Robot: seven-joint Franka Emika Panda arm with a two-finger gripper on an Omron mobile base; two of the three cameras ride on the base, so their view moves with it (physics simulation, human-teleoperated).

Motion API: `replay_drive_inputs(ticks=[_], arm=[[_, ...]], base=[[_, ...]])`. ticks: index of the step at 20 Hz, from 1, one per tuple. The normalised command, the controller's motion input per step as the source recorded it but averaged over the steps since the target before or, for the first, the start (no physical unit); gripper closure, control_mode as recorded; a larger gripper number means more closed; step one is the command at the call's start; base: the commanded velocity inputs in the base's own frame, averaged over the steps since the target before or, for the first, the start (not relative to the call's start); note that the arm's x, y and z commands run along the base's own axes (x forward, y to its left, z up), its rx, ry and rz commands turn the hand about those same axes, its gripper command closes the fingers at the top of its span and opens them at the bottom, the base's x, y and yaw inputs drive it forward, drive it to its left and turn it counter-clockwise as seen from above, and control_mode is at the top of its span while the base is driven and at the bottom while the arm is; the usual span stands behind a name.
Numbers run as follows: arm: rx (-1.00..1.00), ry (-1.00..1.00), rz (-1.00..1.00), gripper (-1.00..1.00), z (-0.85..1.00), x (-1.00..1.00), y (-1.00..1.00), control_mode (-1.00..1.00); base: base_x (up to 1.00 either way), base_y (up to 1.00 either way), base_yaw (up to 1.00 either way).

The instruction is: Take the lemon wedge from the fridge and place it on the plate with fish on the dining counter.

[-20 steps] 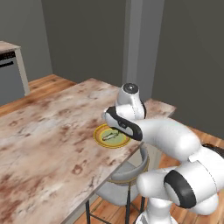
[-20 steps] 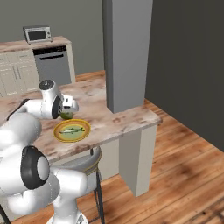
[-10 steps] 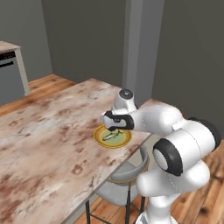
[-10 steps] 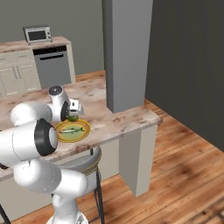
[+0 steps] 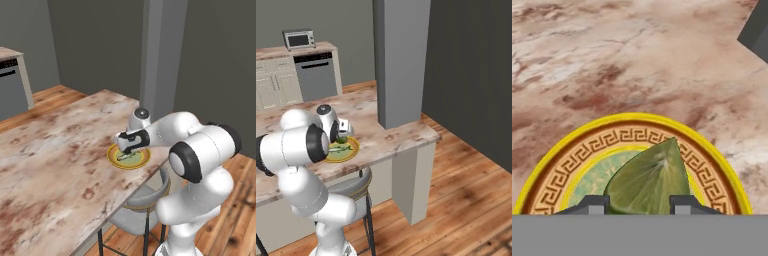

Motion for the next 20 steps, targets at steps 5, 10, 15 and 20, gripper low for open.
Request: replay_drive_inputs(ticks=[5,10,15,20], arm=[[0.00,0.00,0.00,1.00,-0.16,0.05,0.06,-1.00],[0.00,0.00,0.00,1.00,-0.12,0.15,0.12,-1.00],[0.00,0.00,0.00,1.00,-0.09,0.27,0.09,-1.00],[0.00,0.00,0.00,1.00,-0.15,0.16,0.03,-1.00]], base=[[0.00,0.00,0.00],[0.00,0.00,0.00],[0.00,0.00,0.00],[0.00,0.00,0.00]])
